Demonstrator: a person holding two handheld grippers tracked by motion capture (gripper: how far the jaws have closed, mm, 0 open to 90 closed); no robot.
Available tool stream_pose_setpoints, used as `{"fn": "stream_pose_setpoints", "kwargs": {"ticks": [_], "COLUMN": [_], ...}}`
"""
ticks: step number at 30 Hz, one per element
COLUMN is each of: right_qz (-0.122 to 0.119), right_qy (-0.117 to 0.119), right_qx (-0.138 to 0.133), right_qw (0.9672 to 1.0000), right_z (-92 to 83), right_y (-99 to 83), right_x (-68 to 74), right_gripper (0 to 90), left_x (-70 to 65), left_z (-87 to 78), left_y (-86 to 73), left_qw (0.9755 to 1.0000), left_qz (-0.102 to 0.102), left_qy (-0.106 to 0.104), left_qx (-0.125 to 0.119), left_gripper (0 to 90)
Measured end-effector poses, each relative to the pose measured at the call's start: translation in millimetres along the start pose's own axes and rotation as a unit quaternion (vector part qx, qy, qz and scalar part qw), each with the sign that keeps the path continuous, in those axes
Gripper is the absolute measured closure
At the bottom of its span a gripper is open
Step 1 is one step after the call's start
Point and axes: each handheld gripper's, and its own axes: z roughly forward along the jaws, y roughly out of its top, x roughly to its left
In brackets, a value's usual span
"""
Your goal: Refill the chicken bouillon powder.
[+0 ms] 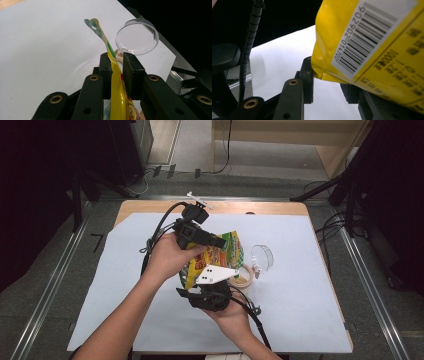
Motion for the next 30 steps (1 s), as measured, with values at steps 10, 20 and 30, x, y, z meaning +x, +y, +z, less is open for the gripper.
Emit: {"fn": "stream_pose_setpoints", "kwargs": {"ticks": [10,20,30], "right_qz": [-0.001,0.002,0.006], "right_qy": [0.000,0.001,-0.001], "right_qx": [0.001,0.001,-0.001], "right_qw": [1.0000,1.0000,1.0000], "right_z": [-0.1,0.1,0.7], "right_y": [0.3,0.5,-0.5], "right_x": [-0.1,-0.2,0.6], "right_gripper": [67.7,67.7,67.7], "left_x": [0.8,0.2,0.1], "left_z": [0.0,0.2,1.3], "left_y": [0.1,0.6,0.2], "left_qw": [1.0000,1.0000,1.0000], "left_qz": [-0.002,-0.001,0.000], "left_qy": [-0.001,0.001,0.001], "left_qx": [0.000,0.004,0.005], "left_gripper": [78.0,78.0,78.1]}}
